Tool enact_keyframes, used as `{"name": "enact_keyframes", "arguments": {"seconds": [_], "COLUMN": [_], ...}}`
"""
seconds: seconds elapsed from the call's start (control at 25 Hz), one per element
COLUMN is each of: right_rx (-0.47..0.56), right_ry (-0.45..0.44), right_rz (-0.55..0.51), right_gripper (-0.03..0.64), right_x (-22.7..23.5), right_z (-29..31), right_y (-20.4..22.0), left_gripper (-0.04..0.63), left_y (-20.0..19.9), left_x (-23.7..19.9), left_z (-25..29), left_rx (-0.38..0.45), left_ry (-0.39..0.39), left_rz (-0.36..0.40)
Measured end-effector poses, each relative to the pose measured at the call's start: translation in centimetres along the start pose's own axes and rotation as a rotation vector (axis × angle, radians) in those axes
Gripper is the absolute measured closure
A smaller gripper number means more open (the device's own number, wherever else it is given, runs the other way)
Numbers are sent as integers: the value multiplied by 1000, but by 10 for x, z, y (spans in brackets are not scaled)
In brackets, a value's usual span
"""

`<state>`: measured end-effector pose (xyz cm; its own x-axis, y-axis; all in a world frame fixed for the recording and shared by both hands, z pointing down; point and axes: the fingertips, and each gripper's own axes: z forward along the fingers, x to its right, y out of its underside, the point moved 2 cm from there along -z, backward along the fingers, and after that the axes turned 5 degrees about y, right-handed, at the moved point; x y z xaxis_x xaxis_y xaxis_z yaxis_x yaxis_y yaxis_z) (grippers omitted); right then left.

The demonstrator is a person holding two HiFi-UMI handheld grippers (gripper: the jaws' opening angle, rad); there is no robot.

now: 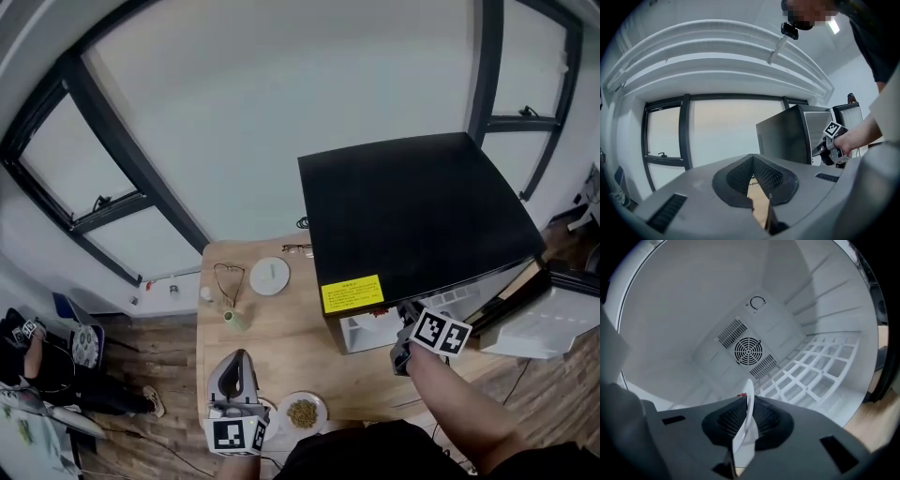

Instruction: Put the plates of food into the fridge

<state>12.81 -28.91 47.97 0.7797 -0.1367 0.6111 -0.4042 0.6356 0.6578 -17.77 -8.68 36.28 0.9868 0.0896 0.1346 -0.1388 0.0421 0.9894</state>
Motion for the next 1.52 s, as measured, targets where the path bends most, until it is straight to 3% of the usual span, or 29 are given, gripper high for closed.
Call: {"name": "enact_keyframes", "arguments": {"seconds": [0.32,0.56,0.76,1.04,1.24,1.52], "right_rx": [-18,-34,88,192,265,254], "right_ry": [56,170,221,151,119,19], "right_rz": [-242,-434,-608,-610,-604,-582], "right_gripper": [552,438,416,416,421,440], "right_x": [-15,-5,-8,-25,-39,-55], "right_z": [24,28,13,-15,-41,-66], "right_y": [-14,-13,-31,-33,-29,9], "left_gripper": [592,592,592,592,592,592], "left_y": [1,12,15,11,13,11], "left_x": [-8,-6,0,-8,-2,-16], "left_z": [6,5,7,-4,-11,-39], "left_rx": [-7,-99,-71,-4,-21,33], "left_ry": [-2,3,18,-8,38,14], "left_rz": [15,7,6,-45,-10,-36]}}
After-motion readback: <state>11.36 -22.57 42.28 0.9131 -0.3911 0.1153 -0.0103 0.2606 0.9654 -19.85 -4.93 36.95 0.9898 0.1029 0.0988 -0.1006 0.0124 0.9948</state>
